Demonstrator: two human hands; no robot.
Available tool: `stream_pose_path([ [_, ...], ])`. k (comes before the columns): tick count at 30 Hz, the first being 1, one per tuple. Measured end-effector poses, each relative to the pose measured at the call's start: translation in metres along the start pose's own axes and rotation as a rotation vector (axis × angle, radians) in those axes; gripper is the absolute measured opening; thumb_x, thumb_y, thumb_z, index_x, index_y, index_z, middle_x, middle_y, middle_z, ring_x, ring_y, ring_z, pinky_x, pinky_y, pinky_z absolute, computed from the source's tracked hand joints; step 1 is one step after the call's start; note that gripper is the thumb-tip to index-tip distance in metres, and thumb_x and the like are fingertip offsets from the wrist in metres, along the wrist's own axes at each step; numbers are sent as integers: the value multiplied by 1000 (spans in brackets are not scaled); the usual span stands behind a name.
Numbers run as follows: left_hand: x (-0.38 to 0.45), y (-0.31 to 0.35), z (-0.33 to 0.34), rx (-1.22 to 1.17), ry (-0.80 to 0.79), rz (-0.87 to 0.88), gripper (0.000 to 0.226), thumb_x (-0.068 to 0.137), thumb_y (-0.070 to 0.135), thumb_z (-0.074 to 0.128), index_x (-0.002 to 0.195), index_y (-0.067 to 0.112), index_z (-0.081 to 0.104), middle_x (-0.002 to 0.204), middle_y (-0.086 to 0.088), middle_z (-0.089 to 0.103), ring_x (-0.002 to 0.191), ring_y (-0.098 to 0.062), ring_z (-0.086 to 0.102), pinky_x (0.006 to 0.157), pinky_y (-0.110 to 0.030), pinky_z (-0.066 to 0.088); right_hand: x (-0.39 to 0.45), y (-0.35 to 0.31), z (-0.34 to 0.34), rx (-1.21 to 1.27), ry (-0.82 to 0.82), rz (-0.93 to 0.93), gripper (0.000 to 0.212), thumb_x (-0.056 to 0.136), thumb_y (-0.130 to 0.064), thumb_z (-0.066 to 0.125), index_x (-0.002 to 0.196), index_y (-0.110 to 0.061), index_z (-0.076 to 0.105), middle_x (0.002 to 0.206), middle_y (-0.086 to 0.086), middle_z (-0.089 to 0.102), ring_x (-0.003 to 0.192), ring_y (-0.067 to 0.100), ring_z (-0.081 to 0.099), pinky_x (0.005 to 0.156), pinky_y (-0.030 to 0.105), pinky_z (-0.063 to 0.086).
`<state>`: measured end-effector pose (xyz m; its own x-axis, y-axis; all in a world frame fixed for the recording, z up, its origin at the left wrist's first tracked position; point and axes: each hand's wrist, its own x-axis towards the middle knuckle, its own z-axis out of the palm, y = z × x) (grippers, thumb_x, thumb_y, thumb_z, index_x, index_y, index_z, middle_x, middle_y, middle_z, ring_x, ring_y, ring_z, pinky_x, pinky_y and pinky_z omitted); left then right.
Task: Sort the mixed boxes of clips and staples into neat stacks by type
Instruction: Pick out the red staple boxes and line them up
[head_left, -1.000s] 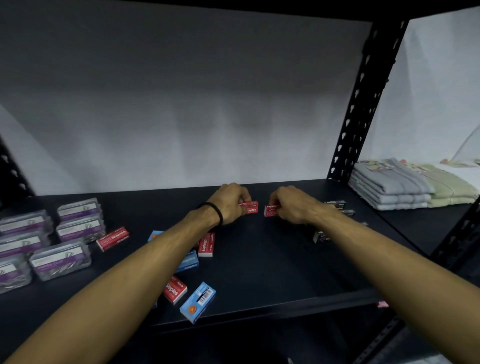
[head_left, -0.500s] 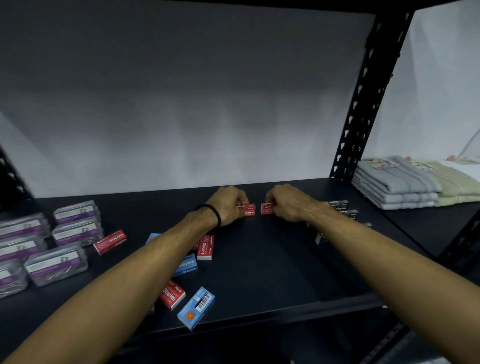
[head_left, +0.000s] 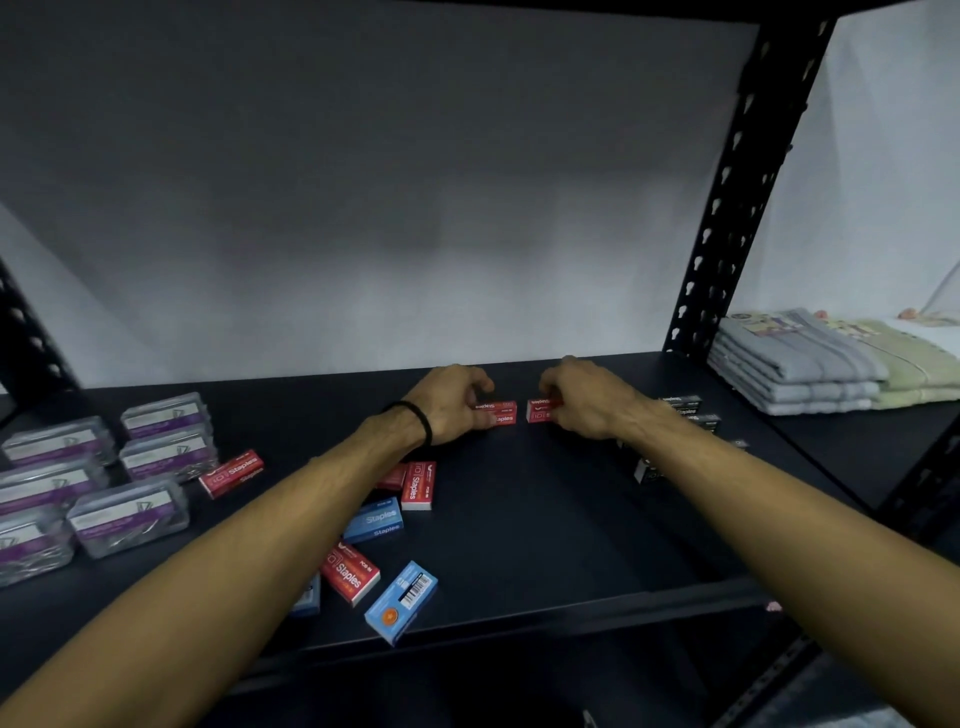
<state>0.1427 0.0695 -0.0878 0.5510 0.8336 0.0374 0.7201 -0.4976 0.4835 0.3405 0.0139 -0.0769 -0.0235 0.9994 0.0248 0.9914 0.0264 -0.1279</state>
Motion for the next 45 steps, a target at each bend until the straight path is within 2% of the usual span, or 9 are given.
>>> stream_pose_path([
  [10,-47,-7,-46,45,58,-3,54,84,40,70,131,20,54,117,-3,62,105,-18,59,87,-27,46,-31,-38,-23,-7,129,-85,36,93,-23,60,128,-14,59,123,6,52,104,25,59,85,35,51],
  [16,-82,-21,-64,53,111,-2,48,85,41,69,127,21,58,111,1,64,102,-17,61,88,-28,49,-53,-73,-19,26,181,-150,28,93,-27,60,118,-16,64,116,4,57,100,24,61,81,34,50],
  [25,-115,-52,-51,100,100,-68,34,87,33,67,120,23,64,102,5,64,94,-11,60,76,-21,42,-61,-124,12,192,71,-99,23,95,-35,60,109,-17,65,99,1,68,91,20,65,78,32,51],
  [29,-118,-59,-41,133,30,-64,33,89,26,66,122,22,63,119,4,63,109,-13,59,88,-23,44,-56,-137,28,245,2,0,41,95,-51,54,108,-13,63,96,2,67,88,21,64,76,34,52],
  [34,-114,-64,-36,159,-25,-24,31,88,22,66,119,19,65,120,4,63,105,-11,58,89,-24,46,-49,-148,39,228,-16,94,64,83,-72,56,102,-12,64,91,3,66,83,21,64,75,38,54],
  [38,-110,-69,-33,179,-24,-5,32,85,26,70,116,22,65,117,5,61,104,-12,57,91,-29,47,-44,-145,37,264,-92,95,47,83,-57,67,102,-13,65,93,2,67,84,19,65,76,38,55],
  [40,-109,-71,-32,184,-20,11,31,86,29,69,116,23,65,115,6,60,103,-12,56,91,-30,47,-42,-140,34,296,-141,67,39,88,-41,67,116,-13,66,108,4,69,96,19,65,88,40,55],
  [42,-108,-74,-32,206,-26,33,30,89,31,65,118,23,64,113,5,58,101,-11,55,89,-28,46,-41,-137,31,293,-166,30,44,92,-30,63,133,-13,58,129,5,62,113,21,61,97,38,50],
  [45,-105,-78,-30,225,-33,50,28,94,36,56,119,26,63,111,2,55,102,-14,54,91,-32,47,-38,-132,32,253,-153,0,46,96,-24,59,141,-15,52,143,5,52,125,23,54,102,38,47],
])
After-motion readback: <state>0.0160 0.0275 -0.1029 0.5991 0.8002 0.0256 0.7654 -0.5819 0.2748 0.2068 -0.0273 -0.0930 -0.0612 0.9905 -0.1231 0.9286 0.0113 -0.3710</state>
